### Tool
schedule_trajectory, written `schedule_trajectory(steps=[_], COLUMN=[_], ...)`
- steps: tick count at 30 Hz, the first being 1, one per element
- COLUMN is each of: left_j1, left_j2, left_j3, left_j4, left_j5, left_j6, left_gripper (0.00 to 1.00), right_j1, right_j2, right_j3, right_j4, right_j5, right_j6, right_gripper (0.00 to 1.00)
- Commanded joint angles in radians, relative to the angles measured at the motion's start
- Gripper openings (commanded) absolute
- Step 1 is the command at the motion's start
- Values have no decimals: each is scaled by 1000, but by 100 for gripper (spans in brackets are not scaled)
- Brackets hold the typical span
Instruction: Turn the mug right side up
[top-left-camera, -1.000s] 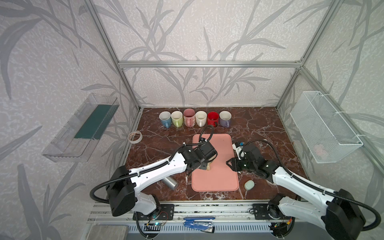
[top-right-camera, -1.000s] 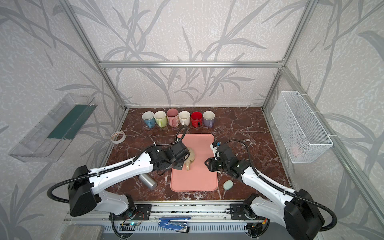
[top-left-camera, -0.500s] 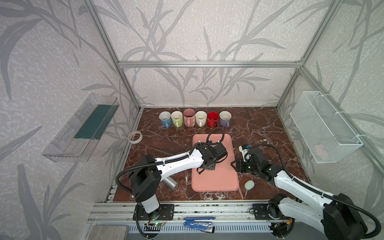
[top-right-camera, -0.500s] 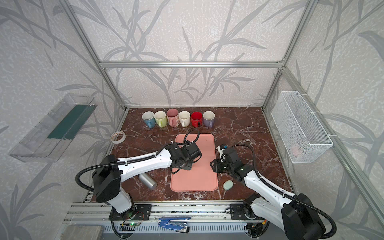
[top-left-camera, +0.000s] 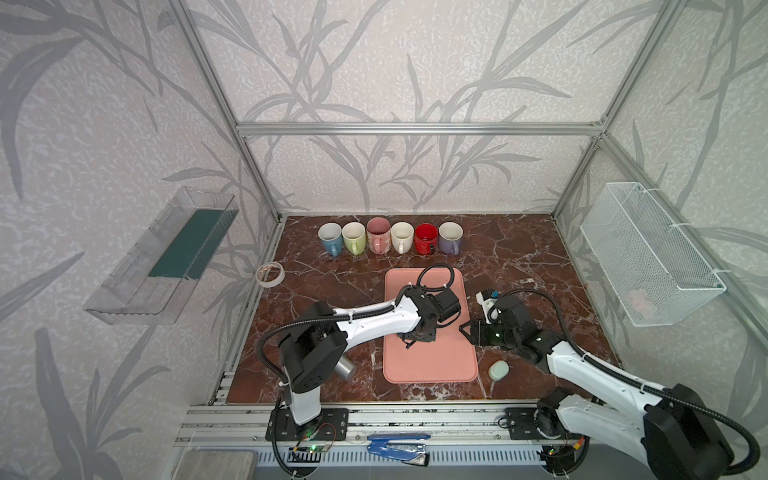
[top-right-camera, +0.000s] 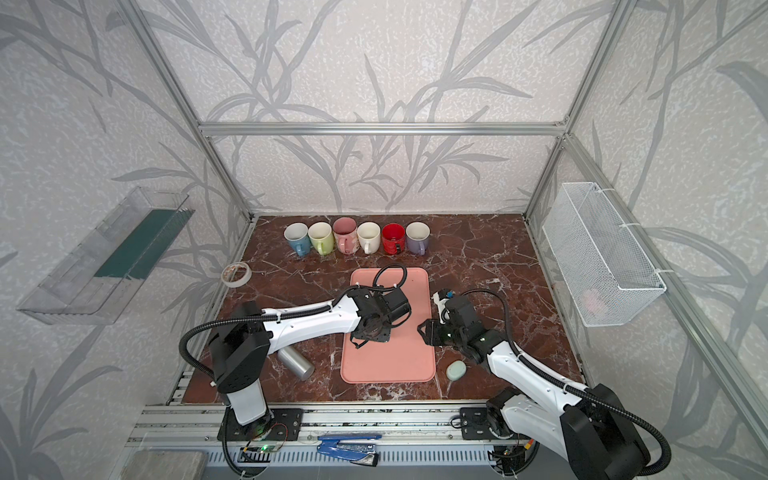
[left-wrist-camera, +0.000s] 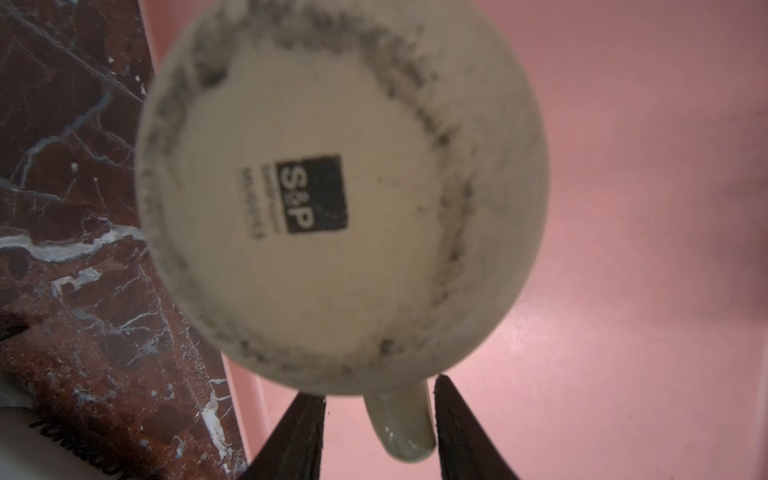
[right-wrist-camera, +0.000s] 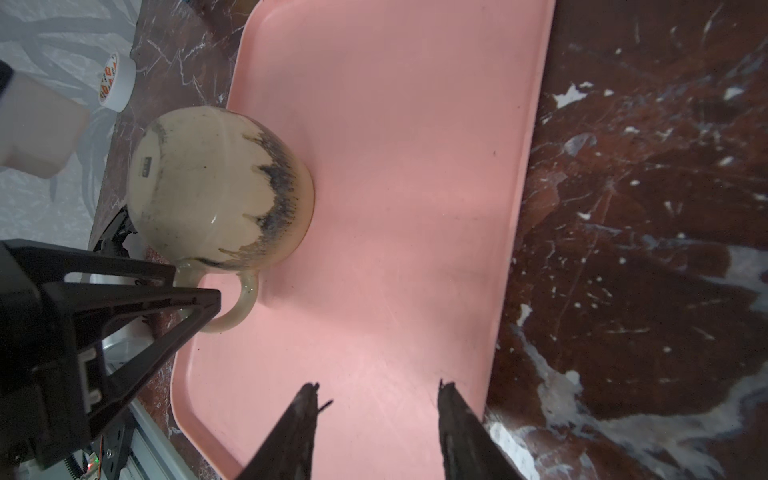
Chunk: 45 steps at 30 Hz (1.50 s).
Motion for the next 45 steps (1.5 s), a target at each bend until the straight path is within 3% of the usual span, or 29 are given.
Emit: schedule_trajectory(steps=[1, 11, 22, 27, 31, 45], left_j1=[6, 32, 46, 53, 61, 149], left_j2=[11, 14, 19, 14, 4, -173], left_j3=[34, 4, -20, -21, -35, -233], left_j4=[-21, 18, 53, 59, 68, 306], left_j5=[-7, 27, 67, 75, 77, 230], left_j6=[-21, -13, -11, -7, -7, 45], left_gripper=[39, 28, 27, 16, 0, 0], right_j1=[-3, -3, -3, -3, -3, -3], right_j2=[-18, -11, -5, -2, -1, 0], right_j3=[-14, -13, -10, -9, -8, -11], right_j4=[19, 17, 16, 18, 19, 55], right_j5=[-4, 4, 6, 6, 4, -52], right_j6=[3, -2, -3, -5, -5, -18], right_gripper=[48, 48, 48, 48, 48, 48])
